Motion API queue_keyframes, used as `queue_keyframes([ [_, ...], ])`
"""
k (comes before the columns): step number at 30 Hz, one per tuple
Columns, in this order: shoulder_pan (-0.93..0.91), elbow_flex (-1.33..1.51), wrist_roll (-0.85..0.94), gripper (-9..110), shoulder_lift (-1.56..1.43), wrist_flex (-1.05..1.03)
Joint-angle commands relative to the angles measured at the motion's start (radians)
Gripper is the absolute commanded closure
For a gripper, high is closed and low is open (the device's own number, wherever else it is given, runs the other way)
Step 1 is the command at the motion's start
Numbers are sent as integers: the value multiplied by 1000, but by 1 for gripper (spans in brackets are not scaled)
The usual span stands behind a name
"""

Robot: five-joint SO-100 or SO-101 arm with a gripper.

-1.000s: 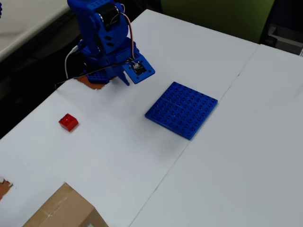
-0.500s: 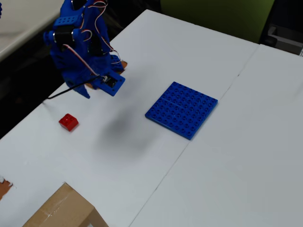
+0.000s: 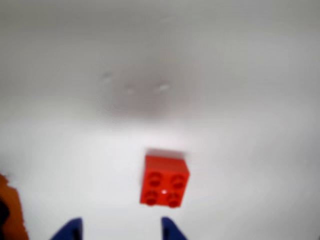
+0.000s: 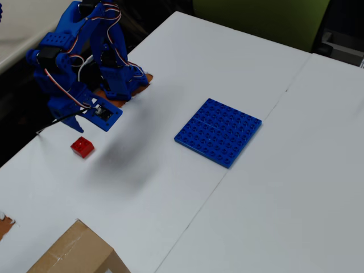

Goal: Pick up the 2x2 red block and go up the 8x8 blue block.

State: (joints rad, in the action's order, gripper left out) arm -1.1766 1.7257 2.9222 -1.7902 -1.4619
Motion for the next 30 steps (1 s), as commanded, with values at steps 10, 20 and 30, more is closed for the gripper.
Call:
queue_keyframes([
  [10, -92, 83, -15, 75, 61, 209],
  [20, -112, 160, -14, 73, 86, 341],
  [30, -107, 161, -28, 71, 115, 373],
])
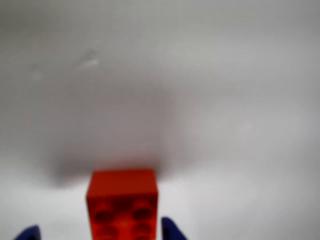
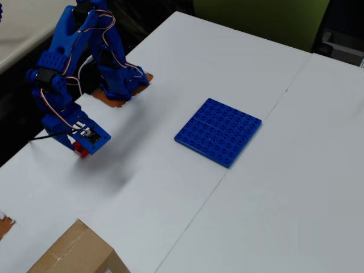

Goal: Pick up the 2x2 red block and go up the 8x8 blue block.

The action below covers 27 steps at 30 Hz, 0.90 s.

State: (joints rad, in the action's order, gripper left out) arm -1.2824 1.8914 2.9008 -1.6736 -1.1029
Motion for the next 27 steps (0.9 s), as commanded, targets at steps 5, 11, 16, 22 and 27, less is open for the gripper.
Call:
queue_keyframes([
  [5, -11, -5, 14, 71, 15, 46],
  [11, -11, -3, 14, 75, 31, 46],
  [16, -12, -3, 15, 76, 46, 46],
  [22, -6, -3, 18, 79, 51, 46],
  [27, -3, -3, 18, 82, 55, 46],
])
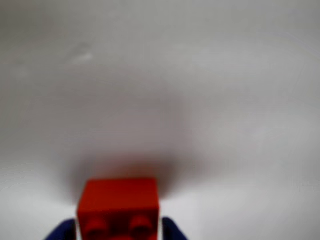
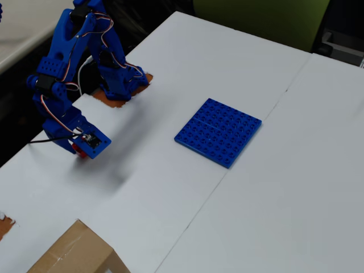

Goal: Pick up the 2x2 red block and go up the 8x8 blue block.

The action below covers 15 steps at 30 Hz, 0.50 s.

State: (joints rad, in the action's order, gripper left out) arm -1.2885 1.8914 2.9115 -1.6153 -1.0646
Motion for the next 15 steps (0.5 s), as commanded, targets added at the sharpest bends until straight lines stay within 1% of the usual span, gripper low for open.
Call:
queue_keyframes([
  [1, 3, -3, 8, 83, -3, 8],
  [4, 9, -3, 11, 91, -6, 8],
  [15, 15, -2, 26, 96, -20, 8],
])
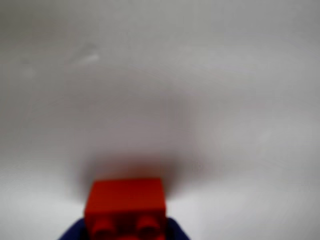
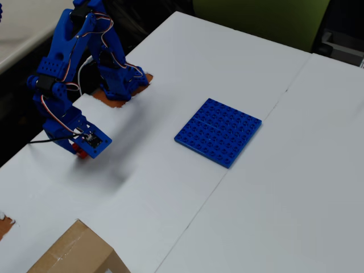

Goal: Pick up the 2x2 red block and go up the 8x8 blue block.

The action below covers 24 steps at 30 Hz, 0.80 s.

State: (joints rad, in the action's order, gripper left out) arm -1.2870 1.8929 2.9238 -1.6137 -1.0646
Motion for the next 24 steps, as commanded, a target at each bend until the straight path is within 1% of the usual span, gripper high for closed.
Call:
queue_keyframes([
  [1, 14, -3, 21, 96, -28, 6],
  [6, 26, 15, 38, 97, -69, 17],
  [11, 35, 172, 29, 97, -115, 187],
  [13, 41, 183, 25, 97, -114, 193],
  [16, 49, 140, 21, 97, -121, 124],
  [19, 49, 69, 52, 97, -144, 12],
  [21, 58, 5, 69, 97, -163, -94],
  [24, 97, -163, 60, 97, -175, -308],
])
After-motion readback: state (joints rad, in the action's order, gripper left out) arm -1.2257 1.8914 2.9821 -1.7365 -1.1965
